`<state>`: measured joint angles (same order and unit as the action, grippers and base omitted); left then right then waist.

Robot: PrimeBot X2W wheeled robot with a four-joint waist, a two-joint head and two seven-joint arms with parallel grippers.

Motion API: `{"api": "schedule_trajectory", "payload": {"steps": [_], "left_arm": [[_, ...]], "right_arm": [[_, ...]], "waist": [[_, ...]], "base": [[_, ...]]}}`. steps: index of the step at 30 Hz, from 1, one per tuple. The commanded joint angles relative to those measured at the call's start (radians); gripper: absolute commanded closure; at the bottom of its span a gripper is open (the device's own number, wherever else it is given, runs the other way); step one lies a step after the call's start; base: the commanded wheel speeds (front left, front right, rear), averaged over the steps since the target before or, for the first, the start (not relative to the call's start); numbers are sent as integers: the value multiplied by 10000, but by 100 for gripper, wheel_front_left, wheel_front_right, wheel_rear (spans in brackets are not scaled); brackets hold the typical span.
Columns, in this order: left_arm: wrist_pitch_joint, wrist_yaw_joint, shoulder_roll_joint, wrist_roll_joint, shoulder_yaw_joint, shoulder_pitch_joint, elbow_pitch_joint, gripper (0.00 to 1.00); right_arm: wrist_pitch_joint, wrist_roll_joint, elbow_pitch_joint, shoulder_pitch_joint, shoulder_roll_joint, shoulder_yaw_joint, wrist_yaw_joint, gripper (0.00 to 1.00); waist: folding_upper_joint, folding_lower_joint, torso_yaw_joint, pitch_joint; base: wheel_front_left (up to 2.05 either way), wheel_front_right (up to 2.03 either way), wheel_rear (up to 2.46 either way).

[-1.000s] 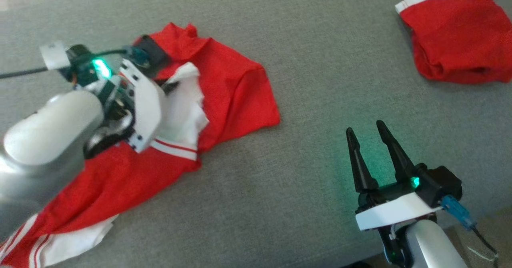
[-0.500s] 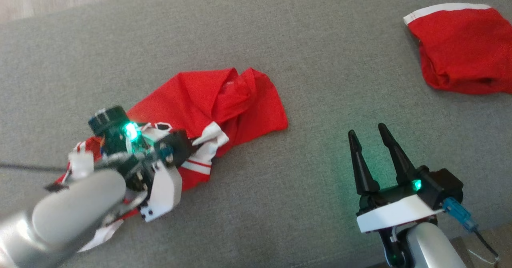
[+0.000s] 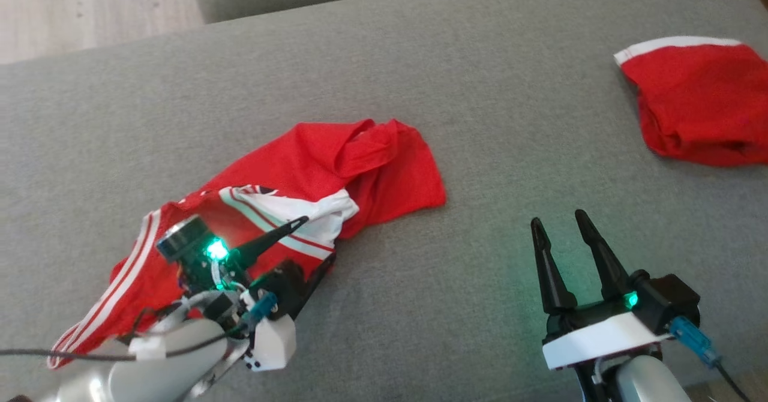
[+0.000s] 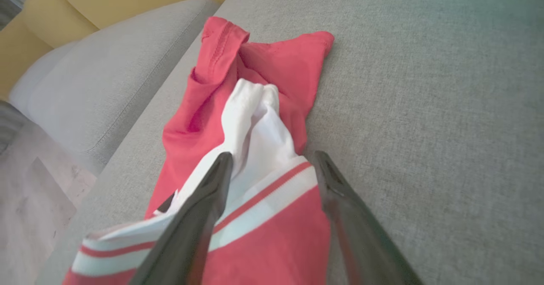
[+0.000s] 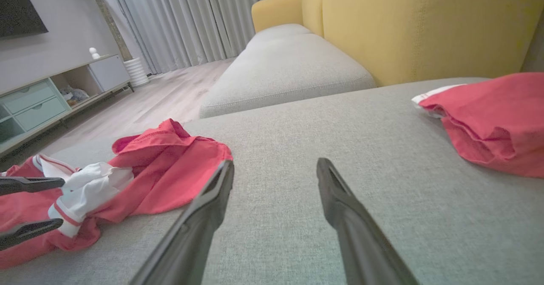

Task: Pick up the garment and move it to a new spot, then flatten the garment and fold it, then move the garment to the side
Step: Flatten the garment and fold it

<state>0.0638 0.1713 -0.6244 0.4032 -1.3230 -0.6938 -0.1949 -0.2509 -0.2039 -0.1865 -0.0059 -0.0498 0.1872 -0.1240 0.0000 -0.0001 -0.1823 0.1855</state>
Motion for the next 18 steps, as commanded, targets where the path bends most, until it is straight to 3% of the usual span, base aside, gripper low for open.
{"api": "schedule_trajectory", "payload": {"steps": [1, 18], "left_arm": [[-135, 148, -169, -161, 462, -306, 105, 0], [229, 826, 751, -1762, 455, -800, -351, 0]], "right_arm": [[-109, 16, 299, -75, -5, 187, -67, 0], [-109, -100, 324, -219, -5, 265, -67, 0]], "waist": [[0, 1, 127, -83], [0, 1, 465, 272]], "base": [[0, 0, 0], [0, 0, 0]]}}
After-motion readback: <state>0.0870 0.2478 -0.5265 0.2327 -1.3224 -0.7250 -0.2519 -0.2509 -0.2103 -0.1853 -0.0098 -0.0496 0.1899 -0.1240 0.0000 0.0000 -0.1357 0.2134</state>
